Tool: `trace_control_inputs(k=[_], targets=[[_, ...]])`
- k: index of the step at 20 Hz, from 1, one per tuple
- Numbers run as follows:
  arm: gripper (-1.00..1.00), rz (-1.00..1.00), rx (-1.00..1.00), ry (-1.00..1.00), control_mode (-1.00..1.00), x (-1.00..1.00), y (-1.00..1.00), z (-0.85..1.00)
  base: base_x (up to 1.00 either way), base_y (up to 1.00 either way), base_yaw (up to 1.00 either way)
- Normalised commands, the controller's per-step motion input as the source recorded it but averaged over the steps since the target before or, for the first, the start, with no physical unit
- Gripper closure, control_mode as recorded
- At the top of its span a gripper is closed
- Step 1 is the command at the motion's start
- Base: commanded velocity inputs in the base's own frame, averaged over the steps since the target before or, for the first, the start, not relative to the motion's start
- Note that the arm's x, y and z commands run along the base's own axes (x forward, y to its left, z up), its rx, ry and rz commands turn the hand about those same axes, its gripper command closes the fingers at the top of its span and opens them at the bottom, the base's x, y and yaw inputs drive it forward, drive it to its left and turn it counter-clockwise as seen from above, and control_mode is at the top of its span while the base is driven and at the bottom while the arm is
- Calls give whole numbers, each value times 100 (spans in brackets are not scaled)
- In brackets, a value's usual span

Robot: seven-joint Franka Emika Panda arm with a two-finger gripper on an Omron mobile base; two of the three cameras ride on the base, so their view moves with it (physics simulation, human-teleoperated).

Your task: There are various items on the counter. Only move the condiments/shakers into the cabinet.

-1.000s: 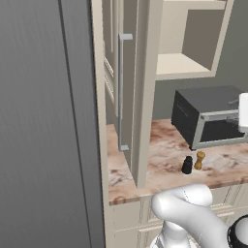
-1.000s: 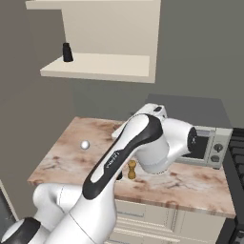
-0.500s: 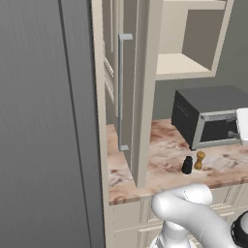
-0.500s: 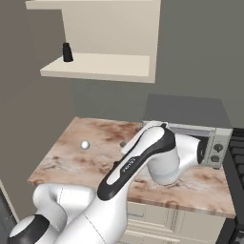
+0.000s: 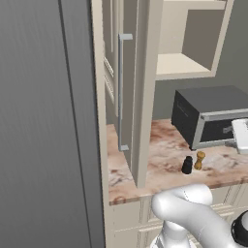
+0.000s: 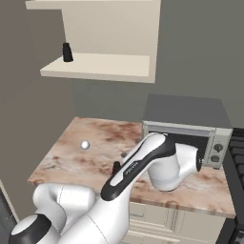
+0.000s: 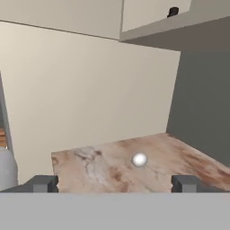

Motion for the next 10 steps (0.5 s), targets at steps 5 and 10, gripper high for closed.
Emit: trace_control_inputs(k=[5,10], targets=[[-100,0,0,14,-100,0,0,-42,0,0,0],[-100,0,0,13,-100,0,0,-38,0,0,0]])
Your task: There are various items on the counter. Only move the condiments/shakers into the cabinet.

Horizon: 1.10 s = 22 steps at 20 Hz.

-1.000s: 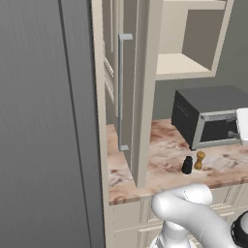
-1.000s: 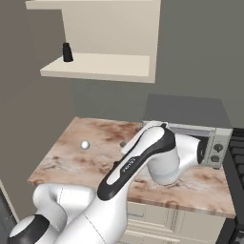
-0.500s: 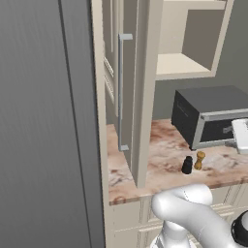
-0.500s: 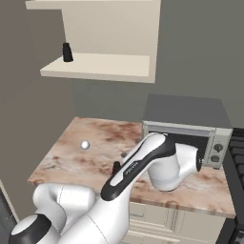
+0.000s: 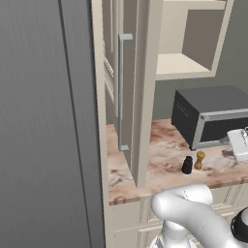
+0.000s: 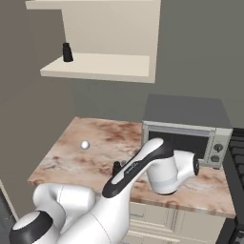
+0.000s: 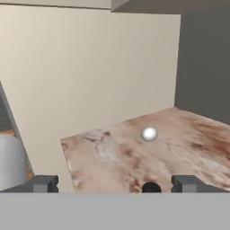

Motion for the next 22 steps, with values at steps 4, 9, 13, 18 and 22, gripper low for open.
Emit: trace_control_inputs(k=[4,9,13,18,22], targets=[[-100,0,0,10,-100,0,0,-28,0,0,0],[-100,0,0,1,-100,0,-4,-11,0,0,0],[-100,0,0,1,-100,5,-4,-10,0,0,0],[-100,0,0,3,-100,3,-3,-17,0,0,0],[-100,0,0,5,-100,19,0,-19,0,0,0]])
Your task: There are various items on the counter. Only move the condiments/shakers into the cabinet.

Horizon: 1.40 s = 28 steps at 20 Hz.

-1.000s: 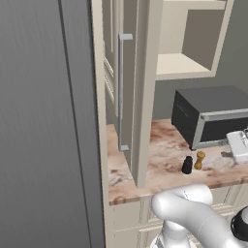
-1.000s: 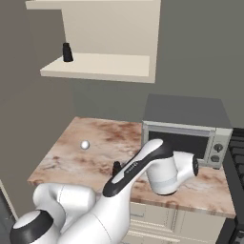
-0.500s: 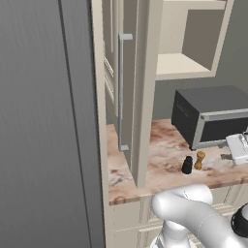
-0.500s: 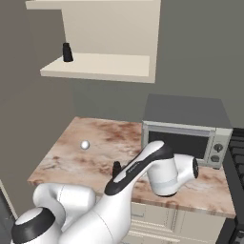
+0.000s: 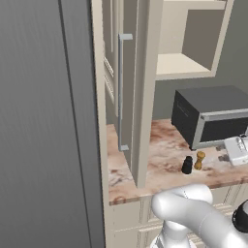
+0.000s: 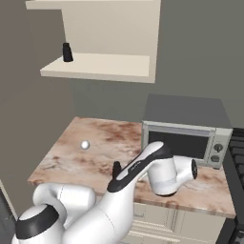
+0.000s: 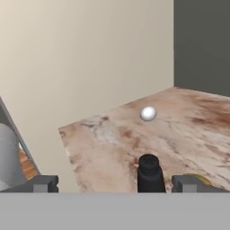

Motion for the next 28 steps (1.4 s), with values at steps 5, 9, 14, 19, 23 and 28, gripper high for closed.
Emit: trace_control_inputs(k=[5,9,14,19,23,28], targets=[[-100,0,0,7,-100,25,0,-18,0,0,0],[-100,0,0,8,-100,26,0,-20,0,0,0],[-100,0,0,4,-100,8,-1,-20,0,0,0],[-100,2,1,0,-100,0,-13,-17,0,0,0],[-100,3,2,-3,-100,0,-13,-11,0,0,0],[-100,2,3,-6,-100,0,-5,-8,0,0,0]])
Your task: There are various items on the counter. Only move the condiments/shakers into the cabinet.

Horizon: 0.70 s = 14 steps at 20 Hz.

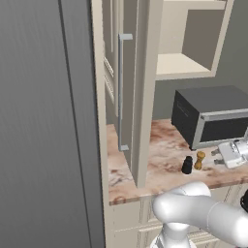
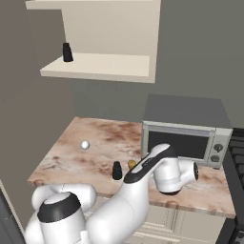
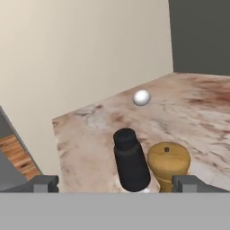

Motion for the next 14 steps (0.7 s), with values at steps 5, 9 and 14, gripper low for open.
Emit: trace_control_inputs(k=[5,9,14], targets=[[-100,2,3,-3,-100,7,0,-15,0,0,0],[-100,1,2,0,-100,14,0,-18,0,0,0],[-100,0,2,-1,-100,15,-1,-11,0,0,0]])
